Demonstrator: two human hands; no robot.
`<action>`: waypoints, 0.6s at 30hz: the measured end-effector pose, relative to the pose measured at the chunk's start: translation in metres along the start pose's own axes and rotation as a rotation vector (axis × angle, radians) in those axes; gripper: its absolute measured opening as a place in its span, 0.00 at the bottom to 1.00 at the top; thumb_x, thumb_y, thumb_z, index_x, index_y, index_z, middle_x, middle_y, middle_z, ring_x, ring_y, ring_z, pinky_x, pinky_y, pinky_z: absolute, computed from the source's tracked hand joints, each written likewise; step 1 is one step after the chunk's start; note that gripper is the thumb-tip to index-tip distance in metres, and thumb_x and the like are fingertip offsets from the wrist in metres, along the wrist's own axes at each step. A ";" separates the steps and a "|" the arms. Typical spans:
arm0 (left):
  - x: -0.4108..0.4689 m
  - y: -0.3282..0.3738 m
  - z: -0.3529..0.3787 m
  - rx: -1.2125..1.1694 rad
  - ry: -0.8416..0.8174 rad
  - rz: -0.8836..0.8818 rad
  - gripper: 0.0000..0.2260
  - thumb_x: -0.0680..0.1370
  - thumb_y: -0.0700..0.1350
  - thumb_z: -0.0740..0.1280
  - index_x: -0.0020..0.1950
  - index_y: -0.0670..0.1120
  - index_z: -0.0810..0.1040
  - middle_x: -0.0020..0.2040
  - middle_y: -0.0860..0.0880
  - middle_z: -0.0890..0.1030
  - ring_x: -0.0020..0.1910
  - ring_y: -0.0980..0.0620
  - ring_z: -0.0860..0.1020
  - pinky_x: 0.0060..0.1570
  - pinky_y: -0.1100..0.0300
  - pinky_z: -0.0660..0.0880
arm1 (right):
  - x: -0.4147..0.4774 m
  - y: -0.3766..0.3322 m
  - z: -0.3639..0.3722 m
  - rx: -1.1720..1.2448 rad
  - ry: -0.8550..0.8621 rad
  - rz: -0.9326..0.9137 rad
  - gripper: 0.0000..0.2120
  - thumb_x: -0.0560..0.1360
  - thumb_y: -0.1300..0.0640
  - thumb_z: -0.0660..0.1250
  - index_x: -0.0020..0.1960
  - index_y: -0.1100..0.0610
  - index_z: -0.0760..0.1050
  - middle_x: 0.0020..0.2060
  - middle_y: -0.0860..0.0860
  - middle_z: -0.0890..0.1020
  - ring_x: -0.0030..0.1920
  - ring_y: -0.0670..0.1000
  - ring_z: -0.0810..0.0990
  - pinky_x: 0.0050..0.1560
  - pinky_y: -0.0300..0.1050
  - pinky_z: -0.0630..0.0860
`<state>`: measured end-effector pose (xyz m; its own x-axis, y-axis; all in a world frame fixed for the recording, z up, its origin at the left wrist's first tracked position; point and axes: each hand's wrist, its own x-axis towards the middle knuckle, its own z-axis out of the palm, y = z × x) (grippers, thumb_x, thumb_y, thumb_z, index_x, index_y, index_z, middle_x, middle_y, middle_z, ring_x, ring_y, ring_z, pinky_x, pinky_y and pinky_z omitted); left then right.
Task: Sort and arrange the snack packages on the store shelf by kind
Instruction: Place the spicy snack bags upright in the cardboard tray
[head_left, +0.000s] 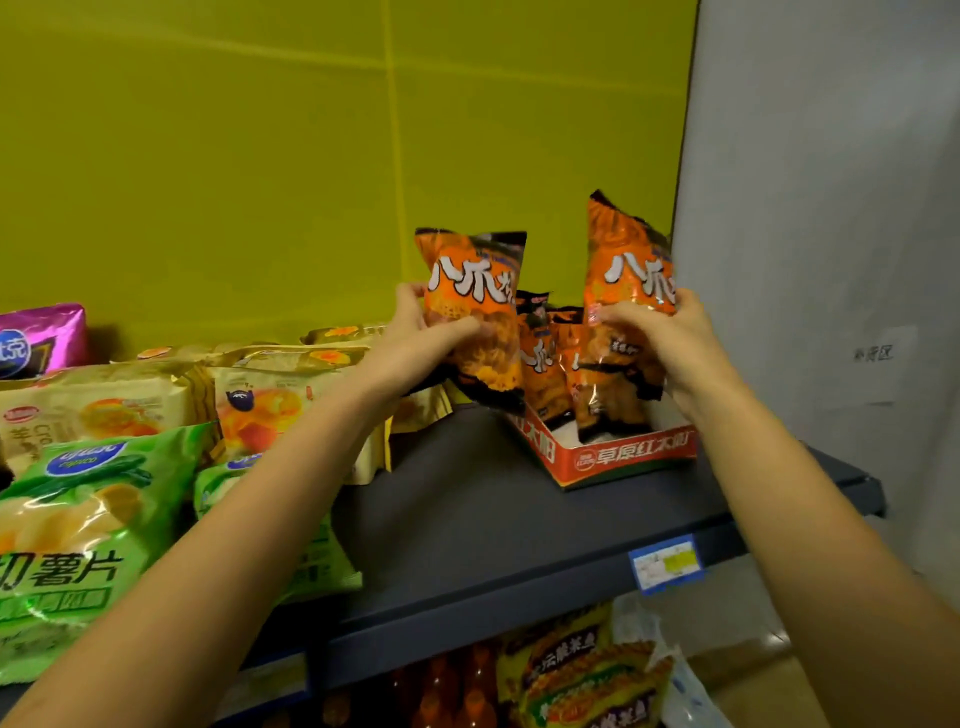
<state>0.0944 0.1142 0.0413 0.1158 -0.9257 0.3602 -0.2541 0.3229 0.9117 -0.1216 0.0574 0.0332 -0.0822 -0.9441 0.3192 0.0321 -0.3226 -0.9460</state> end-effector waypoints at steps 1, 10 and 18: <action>0.004 0.002 0.009 -0.041 0.015 0.035 0.31 0.71 0.41 0.71 0.66 0.47 0.56 0.51 0.53 0.75 0.50 0.55 0.77 0.48 0.61 0.77 | 0.005 -0.001 -0.009 0.075 -0.003 0.007 0.30 0.62 0.56 0.76 0.61 0.53 0.70 0.52 0.50 0.80 0.51 0.50 0.80 0.51 0.48 0.78; 0.036 -0.010 0.100 -0.119 0.155 0.098 0.38 0.69 0.33 0.72 0.70 0.43 0.52 0.56 0.50 0.71 0.54 0.54 0.73 0.51 0.64 0.72 | 0.057 0.013 -0.073 0.290 -0.095 -0.013 0.35 0.65 0.61 0.74 0.69 0.55 0.64 0.59 0.52 0.78 0.58 0.51 0.78 0.56 0.46 0.76; 0.048 -0.050 0.150 -0.191 0.206 -0.062 0.33 0.73 0.35 0.67 0.72 0.45 0.52 0.58 0.47 0.71 0.58 0.49 0.72 0.60 0.53 0.71 | 0.083 0.047 -0.063 0.411 -0.196 0.075 0.30 0.70 0.60 0.69 0.69 0.55 0.62 0.59 0.54 0.77 0.55 0.51 0.78 0.48 0.46 0.77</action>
<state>-0.0318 0.0238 -0.0162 0.3226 -0.8917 0.3175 -0.0575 0.3163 0.9469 -0.1898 -0.0323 0.0115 0.1242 -0.9480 0.2931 0.4267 -0.2156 -0.8783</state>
